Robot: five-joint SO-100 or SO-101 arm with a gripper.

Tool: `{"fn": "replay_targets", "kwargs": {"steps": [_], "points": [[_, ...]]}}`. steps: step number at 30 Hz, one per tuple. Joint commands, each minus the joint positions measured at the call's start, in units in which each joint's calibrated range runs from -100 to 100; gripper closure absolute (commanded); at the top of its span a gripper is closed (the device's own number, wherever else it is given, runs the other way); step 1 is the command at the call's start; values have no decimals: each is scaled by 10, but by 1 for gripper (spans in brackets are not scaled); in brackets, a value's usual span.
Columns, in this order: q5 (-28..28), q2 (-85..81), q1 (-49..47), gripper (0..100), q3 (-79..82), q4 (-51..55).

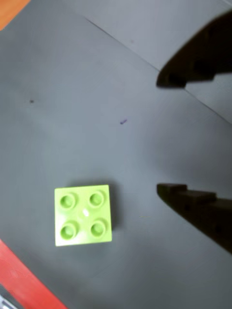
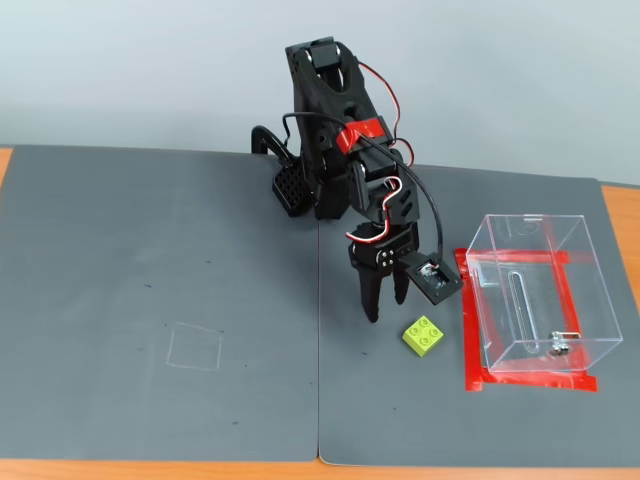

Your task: Pick the green lego block and place it into the transparent box

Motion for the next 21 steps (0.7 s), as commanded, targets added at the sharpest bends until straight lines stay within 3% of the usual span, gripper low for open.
{"fn": "replay_targets", "kwargs": {"steps": [1,6,21], "points": [[0,11,-17,70,-23,-8],[-3,27,-34,65,-24,-8],[-23,54,-64,65,-21,-62]]}}
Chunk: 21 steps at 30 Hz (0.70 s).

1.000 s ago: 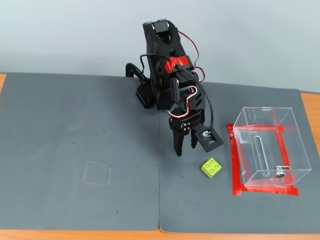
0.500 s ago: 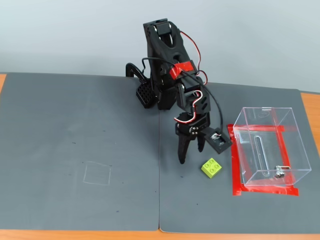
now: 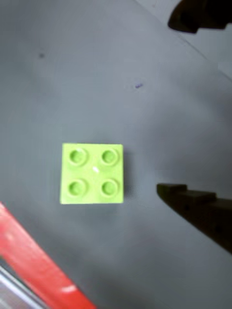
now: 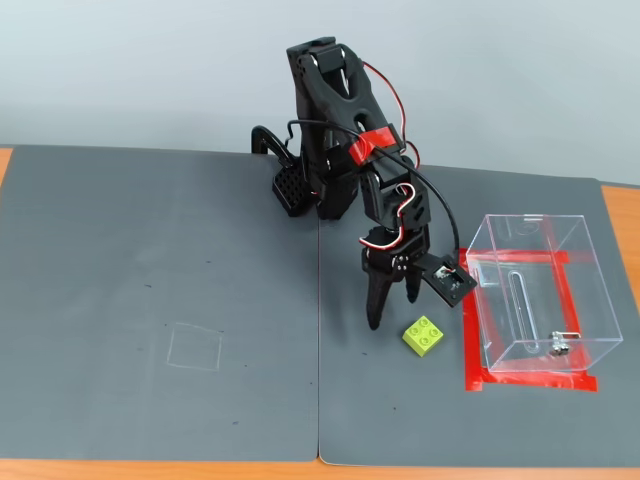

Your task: Pick the green lego block and place it into the transparent box

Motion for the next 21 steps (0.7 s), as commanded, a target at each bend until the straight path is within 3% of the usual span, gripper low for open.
{"fn": "replay_targets", "kwargs": {"steps": [1,21], "points": [[-7,-1,-9,65,-20,-22],[-13,66,-9,65,-31,-72]]}}
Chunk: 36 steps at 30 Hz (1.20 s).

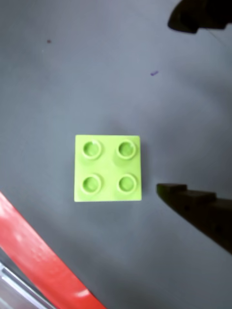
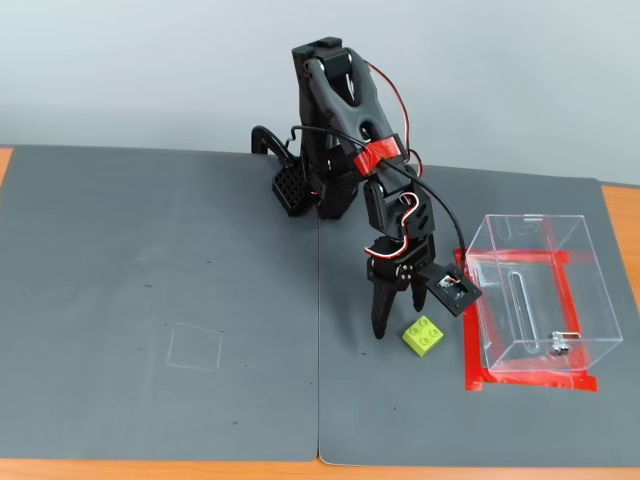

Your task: Pick the green lego block and place it into the transparent box

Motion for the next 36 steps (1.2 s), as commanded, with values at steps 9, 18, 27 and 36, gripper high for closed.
{"fn": "replay_targets", "kwargs": {"steps": [9,18,27,36], "points": [[-29,25,-17,66,-30,-58],[-40,60,-33,66,-32,-107],[-40,115,-35,66,-79,-110],[-40,144,-35,66,-84,-110]]}}
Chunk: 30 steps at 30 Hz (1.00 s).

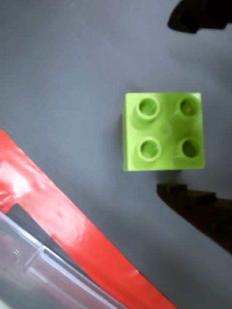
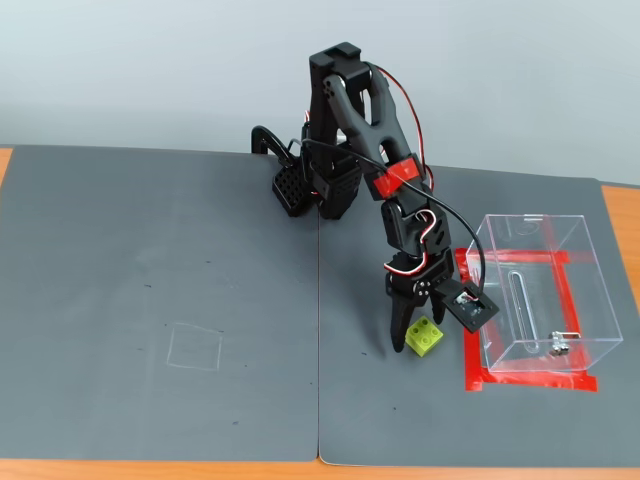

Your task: Pick the green lego block and place it into the transparent box

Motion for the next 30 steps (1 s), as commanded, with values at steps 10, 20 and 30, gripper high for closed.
{"fn": "replay_targets", "kwargs": {"steps": [10,20,30], "points": [[-1,9,8,66,-27,-9],[-1,11,8,66,-19,-33],[-1,13,16,66,-17,-32]]}}
